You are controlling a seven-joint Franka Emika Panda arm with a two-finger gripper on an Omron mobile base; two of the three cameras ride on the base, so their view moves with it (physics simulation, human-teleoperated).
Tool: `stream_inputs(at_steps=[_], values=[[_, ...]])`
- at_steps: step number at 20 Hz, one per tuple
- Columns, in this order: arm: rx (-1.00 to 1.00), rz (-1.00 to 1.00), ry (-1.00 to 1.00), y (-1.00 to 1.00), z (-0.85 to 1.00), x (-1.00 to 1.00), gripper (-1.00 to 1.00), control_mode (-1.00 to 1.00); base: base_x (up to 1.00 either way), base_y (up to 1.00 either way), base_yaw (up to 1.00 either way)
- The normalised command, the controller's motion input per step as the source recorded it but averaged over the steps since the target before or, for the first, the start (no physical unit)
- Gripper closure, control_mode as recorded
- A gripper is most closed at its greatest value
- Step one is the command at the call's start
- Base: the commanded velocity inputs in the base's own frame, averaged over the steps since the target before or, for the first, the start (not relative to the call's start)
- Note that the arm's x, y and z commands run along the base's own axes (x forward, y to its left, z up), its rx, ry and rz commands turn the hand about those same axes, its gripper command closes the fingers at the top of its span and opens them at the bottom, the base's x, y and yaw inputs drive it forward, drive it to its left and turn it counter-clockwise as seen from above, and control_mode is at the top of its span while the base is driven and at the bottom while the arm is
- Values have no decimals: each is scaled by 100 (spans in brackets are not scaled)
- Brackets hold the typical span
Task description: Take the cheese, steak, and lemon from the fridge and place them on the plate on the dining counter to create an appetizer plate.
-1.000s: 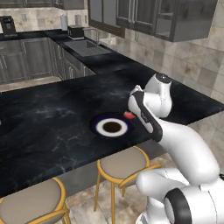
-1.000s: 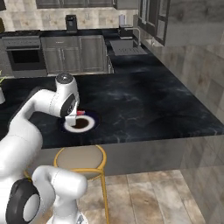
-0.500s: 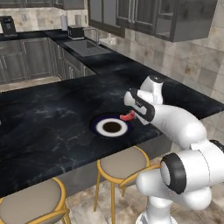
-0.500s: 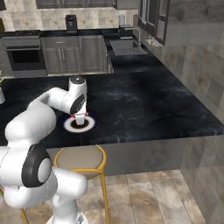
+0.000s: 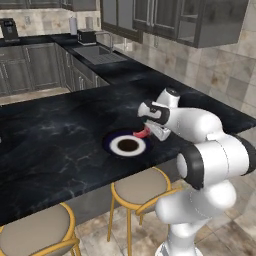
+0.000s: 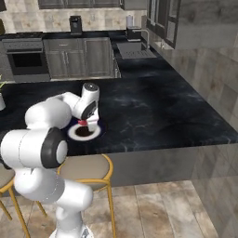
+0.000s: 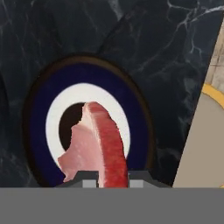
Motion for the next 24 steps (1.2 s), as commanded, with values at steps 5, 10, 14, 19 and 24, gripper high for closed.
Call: stream_inputs(at_steps=[5,10,14,19,24], values=[[0,7,0,8,-42,42,100,-100,0,0,0],[0,2,0,9,-35,46,100,-100,0,0,0],[0,0,0,0,-26,48,100,-100,0,0,0],[0,0,0,0,-10,56,100,-100,0,0,0],[0,0,0,12,-18,42,100,-100,0,0,0]])
